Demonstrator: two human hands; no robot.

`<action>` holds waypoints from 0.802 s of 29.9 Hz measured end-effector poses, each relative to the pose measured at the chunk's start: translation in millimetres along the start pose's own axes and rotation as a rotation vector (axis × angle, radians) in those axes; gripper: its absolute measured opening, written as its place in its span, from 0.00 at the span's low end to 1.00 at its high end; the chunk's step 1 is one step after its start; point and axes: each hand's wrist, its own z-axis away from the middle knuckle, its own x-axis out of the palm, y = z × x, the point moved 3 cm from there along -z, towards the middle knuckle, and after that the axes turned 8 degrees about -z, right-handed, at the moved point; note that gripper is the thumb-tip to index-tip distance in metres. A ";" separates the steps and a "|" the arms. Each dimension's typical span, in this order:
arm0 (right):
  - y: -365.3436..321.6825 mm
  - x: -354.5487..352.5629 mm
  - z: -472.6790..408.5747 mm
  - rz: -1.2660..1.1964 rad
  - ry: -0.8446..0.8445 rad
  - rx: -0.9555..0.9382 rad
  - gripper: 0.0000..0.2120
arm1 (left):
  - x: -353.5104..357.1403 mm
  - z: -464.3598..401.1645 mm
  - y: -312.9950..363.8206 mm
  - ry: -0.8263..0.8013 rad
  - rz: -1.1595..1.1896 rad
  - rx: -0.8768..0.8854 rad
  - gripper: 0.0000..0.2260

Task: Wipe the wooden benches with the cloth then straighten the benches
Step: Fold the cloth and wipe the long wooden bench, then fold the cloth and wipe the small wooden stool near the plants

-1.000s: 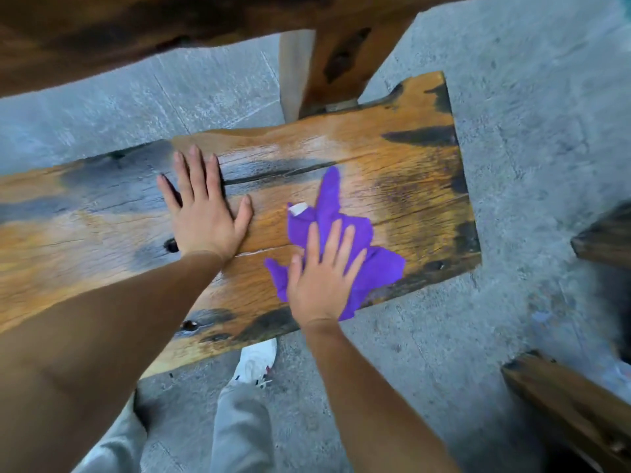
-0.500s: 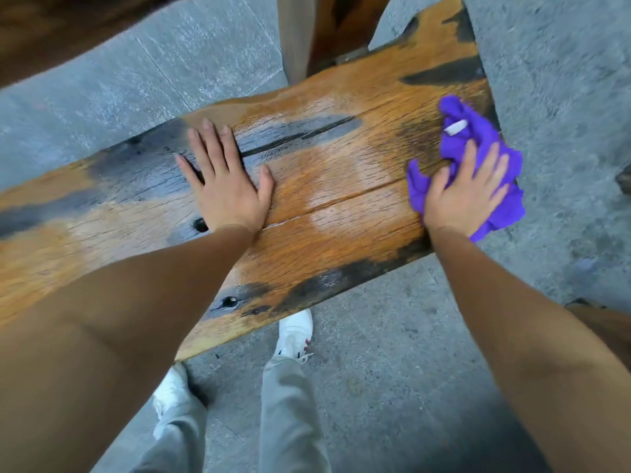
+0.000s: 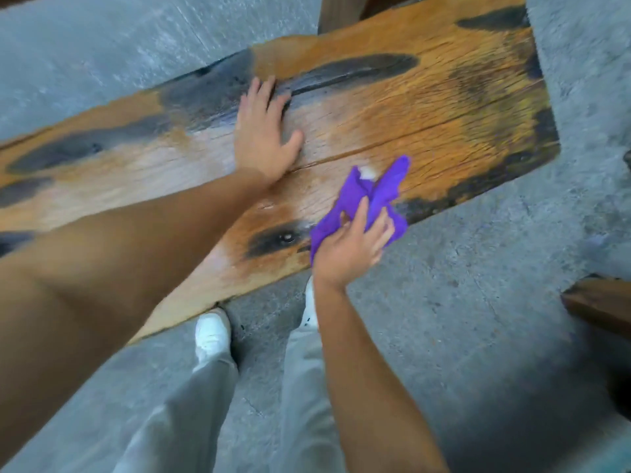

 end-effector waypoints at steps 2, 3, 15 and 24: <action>-16.5 9.6 65.0 -0.058 -0.102 0.025 0.24 | -21.3 43.3 -29.5 -0.045 0.041 0.000 0.24; -26.0 14.5 94.1 -0.101 -0.156 0.066 0.25 | -29.4 66.5 -42.3 -0.062 0.037 -0.028 0.21; -143.7 -205.2 153.4 -0.327 -0.684 -0.137 0.28 | -239.8 255.4 37.5 -0.487 0.632 -0.203 0.08; -121.8 -484.9 137.9 -0.453 -0.405 -0.303 0.37 | -325.1 344.4 275.0 -0.845 0.775 0.041 0.10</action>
